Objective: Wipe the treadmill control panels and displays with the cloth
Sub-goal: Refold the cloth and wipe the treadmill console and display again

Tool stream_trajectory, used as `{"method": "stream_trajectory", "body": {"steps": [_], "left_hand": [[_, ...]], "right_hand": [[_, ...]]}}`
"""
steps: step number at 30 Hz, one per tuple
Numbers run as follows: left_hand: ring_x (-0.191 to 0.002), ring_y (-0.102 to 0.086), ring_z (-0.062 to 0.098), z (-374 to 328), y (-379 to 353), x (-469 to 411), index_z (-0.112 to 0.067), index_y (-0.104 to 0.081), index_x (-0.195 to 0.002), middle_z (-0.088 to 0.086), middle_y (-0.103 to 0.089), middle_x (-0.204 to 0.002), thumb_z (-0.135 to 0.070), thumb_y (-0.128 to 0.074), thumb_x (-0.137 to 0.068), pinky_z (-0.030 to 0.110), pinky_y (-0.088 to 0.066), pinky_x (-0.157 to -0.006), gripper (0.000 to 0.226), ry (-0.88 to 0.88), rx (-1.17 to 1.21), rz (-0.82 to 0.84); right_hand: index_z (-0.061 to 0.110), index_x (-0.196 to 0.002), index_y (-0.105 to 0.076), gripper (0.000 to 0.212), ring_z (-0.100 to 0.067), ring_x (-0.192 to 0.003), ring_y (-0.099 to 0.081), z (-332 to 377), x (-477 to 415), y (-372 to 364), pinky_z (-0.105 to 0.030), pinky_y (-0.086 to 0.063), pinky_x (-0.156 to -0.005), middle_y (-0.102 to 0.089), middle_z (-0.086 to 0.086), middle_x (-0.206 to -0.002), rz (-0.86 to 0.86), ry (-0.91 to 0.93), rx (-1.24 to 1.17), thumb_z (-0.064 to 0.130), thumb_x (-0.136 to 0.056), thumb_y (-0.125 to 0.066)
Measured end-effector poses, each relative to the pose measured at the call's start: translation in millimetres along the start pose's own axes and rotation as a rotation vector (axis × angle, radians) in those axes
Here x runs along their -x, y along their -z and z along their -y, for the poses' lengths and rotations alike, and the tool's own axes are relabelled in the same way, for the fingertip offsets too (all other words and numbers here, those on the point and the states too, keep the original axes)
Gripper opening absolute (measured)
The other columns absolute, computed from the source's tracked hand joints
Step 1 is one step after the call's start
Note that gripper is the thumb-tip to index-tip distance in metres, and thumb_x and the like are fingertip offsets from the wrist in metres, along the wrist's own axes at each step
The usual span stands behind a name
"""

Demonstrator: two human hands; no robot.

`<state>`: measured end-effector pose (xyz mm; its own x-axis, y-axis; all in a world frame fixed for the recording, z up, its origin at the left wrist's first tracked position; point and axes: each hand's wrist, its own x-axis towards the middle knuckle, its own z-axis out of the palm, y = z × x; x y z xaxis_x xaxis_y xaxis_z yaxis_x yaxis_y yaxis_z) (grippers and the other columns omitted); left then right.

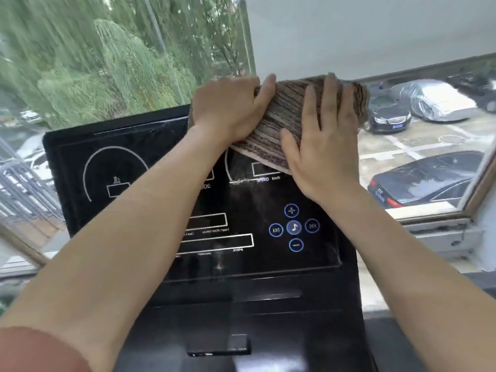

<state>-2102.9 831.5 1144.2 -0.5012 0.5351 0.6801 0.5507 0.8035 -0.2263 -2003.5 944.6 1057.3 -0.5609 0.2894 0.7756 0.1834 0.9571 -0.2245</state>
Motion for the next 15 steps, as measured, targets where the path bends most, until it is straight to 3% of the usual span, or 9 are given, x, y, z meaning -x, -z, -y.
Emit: {"method": "stream_trajectory", "body": {"steps": [2,5,8,12,15], "left_hand": [[-0.065,-0.051,0.024,9.1,-1.1,-10.8,-0.022,-0.056,-0.084,-0.001,-0.048,-0.067,-0.06,-0.005,-0.095,0.029,-0.032,-0.055,0.065,0.033,-0.023,0.072],[-0.074,-0.054,0.027,15.7,-2.8,-26.2,-0.016,-0.054,-0.091,0.005,-0.055,-0.083,-0.066,-0.002,-0.087,0.036,-0.042,-0.064,0.072,0.067,-0.004,0.211],[-0.082,-0.05,0.028,19.6,-1.3,-30.6,-0.019,-0.049,-0.088,0.008,-0.052,-0.093,-0.062,-0.01,-0.091,0.039,-0.04,-0.071,0.058,0.107,0.064,0.261],[-0.077,-0.05,0.031,37.7,-4.8,-23.2,-0.019,-0.048,-0.084,0.01,-0.054,-0.089,-0.057,-0.007,-0.089,0.038,-0.036,-0.064,0.057,0.078,0.082,0.208],[-0.065,-0.05,0.028,59.3,-3.5,-4.7,-0.014,-0.044,-0.066,0.003,-0.046,-0.066,-0.051,-0.013,-0.094,0.034,-0.043,-0.061,0.055,0.092,0.13,0.119]], "right_hand": [[0.001,-0.151,-0.021,0.074,-0.047,-0.144,-0.006,12.2,-10.4,3.9,-0.056,-0.008,-0.116,-0.01,-0.026,-0.158,0.039,0.0,0.067,0.049,-0.097,-0.036],[0.003,-0.152,-0.017,0.075,-0.046,-0.145,-0.002,26.8,-24.0,8.3,-0.059,-0.002,-0.115,-0.012,-0.026,-0.157,0.093,0.002,0.143,0.051,-0.097,-0.035],[0.002,-0.15,-0.02,0.073,-0.039,-0.146,-0.007,40.0,-41.1,9.3,-0.055,0.001,-0.115,-0.027,-0.023,-0.152,0.136,0.074,0.149,0.05,-0.097,-0.031],[0.002,-0.146,-0.03,0.074,-0.038,-0.142,-0.019,53.0,-49.6,5.8,-0.055,-0.003,-0.114,-0.04,-0.023,-0.142,0.153,0.124,0.137,0.052,-0.091,-0.022],[0.003,-0.144,-0.033,0.073,-0.041,-0.139,-0.025,69.1,-47.8,-1.1,-0.056,-0.005,-0.113,-0.043,-0.023,-0.139,0.153,0.18,0.121,0.052,-0.09,-0.023]]}}
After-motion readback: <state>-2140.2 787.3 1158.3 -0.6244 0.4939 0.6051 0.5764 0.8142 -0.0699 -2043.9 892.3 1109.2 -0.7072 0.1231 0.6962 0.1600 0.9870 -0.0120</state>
